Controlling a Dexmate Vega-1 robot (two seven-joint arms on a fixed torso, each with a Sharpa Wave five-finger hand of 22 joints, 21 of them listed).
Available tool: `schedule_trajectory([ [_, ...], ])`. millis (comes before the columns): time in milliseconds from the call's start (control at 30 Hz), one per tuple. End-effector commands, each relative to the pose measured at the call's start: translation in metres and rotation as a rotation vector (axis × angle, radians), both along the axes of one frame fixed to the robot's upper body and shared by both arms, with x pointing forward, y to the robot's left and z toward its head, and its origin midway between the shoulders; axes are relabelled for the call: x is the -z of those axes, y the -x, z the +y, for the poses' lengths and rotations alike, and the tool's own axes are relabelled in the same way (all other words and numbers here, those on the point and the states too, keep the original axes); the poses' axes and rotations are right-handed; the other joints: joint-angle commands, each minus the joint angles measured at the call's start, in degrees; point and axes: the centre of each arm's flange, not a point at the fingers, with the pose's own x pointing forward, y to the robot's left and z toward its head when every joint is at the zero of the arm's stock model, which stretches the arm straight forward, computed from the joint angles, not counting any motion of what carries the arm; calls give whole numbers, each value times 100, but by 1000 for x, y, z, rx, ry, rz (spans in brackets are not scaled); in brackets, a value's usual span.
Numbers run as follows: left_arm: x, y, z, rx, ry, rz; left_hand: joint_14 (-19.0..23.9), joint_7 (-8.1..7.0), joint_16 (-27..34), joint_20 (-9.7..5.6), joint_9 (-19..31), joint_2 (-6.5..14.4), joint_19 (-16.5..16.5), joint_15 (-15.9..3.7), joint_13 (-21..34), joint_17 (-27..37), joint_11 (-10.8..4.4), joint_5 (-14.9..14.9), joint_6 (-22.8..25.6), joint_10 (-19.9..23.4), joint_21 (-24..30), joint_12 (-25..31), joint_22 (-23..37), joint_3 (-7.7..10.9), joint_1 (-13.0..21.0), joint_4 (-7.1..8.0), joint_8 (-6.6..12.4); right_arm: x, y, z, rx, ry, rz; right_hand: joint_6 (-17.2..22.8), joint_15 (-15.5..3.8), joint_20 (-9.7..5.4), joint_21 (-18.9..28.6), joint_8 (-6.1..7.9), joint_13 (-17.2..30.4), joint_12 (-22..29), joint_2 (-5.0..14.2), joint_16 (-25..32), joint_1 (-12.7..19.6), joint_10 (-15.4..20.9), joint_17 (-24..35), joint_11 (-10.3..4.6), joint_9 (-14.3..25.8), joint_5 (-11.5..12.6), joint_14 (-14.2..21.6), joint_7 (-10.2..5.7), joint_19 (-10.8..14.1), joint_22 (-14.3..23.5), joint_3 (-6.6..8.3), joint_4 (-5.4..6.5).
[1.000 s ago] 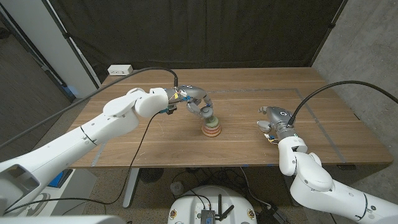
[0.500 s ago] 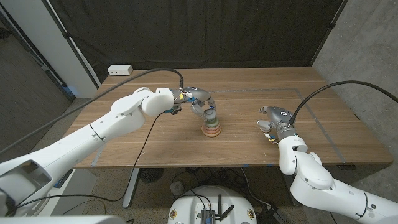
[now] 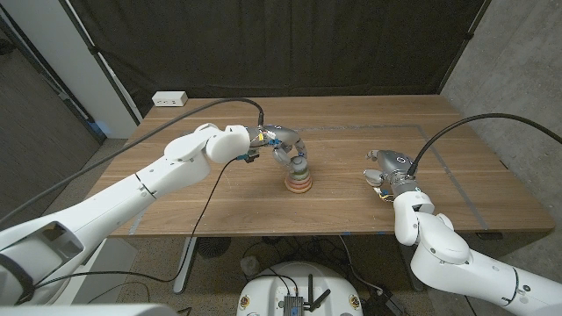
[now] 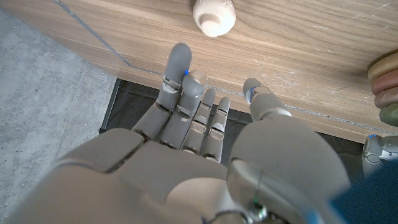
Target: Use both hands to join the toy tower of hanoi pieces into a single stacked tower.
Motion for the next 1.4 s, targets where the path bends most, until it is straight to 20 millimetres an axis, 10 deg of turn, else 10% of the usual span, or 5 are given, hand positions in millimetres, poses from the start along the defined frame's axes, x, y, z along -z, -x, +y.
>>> schedule_trajectory([
  [33, 3, -5, -6, 9, -4, 3, 77, -8, -18, -704, 62, 136, 50, -61, 533, 43, -490, 30, 39, 516, 20, 24, 13, 45, 91, 66, 16, -1, -1, -2, 1, -5, -4, 27, -375, -633, -4, -36, 21, -16, 9, 35, -33, 44, 30, -6, 20, 23, 54, -4, 34, 21, 24, -2],
  [1400, 8, -10, 0, 4, 15, 16, 68, -50, -74, -706, 99, 137, 51, -61, 552, 47, -532, 33, 73, 560, 21, 25, 13, 40, 119, 62, 22, -3, -9, 0, 5, -9, 1, 30, -375, -634, -4, -51, 25, -18, 20, 15, -16, 55, 5, -4, 30, 52, 30, -7, 31, 21, 42, -5],
])
